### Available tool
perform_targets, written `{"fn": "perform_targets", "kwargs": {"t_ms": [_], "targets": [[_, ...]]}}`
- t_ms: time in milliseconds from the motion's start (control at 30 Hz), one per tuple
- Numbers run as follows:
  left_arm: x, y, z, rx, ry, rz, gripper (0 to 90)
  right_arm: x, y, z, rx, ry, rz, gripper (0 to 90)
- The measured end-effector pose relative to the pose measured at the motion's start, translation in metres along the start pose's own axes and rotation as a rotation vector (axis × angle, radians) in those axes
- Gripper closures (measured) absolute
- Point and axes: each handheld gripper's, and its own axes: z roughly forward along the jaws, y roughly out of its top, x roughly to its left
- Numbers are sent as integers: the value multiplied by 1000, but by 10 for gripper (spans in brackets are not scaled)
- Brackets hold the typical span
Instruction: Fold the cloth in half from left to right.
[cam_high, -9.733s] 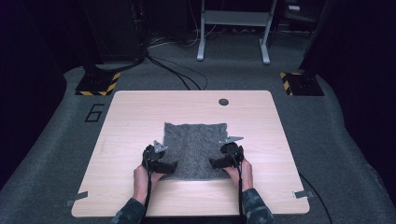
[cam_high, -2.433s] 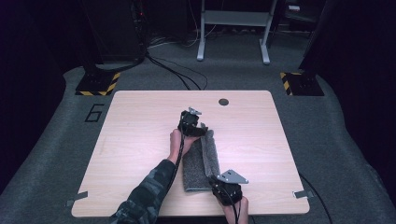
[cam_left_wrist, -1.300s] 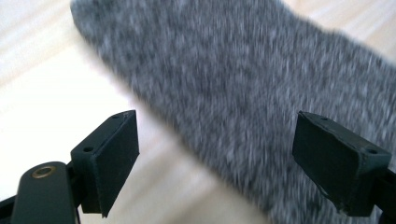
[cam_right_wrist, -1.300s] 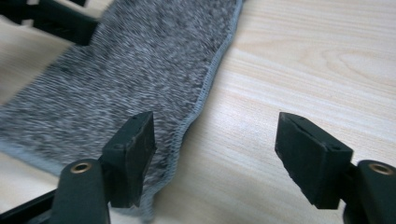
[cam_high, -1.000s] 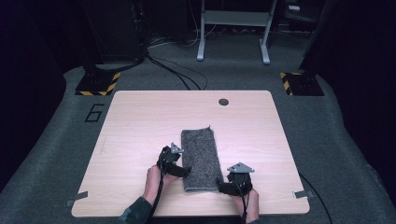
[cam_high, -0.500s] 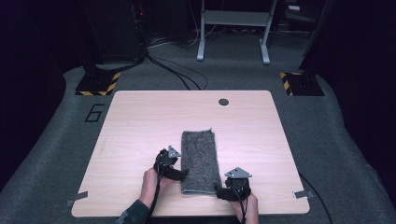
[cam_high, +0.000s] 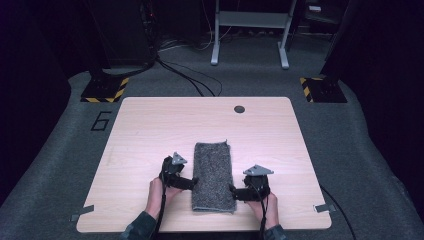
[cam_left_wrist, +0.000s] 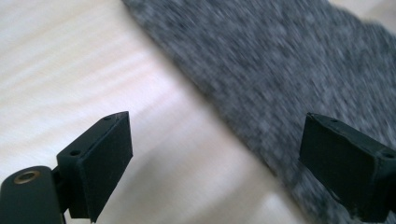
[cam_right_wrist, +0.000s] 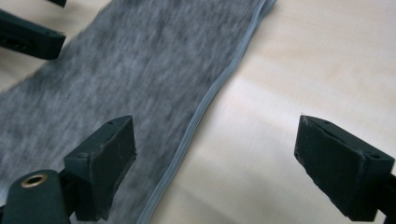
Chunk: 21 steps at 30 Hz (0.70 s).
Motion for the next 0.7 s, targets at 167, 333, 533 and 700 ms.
{"fn": "perform_targets", "kwargs": {"t_ms": [167, 333, 533, 700], "targets": [[13, 20, 7, -21, 11, -35, 63, -17, 32, 19, -21, -27, -28, 141], [28, 42, 19, -38, 18, -83, 58, -33, 59, 42, -12, -4, 13, 191], [41, 64, 41, -36, 72, -122, 159, -51, 88, 72, 5, -16, 60, 391], [48, 72, 58, -27, 122, -149, 258, -55, 100, 95, 29, -23, 75, 480]]}}
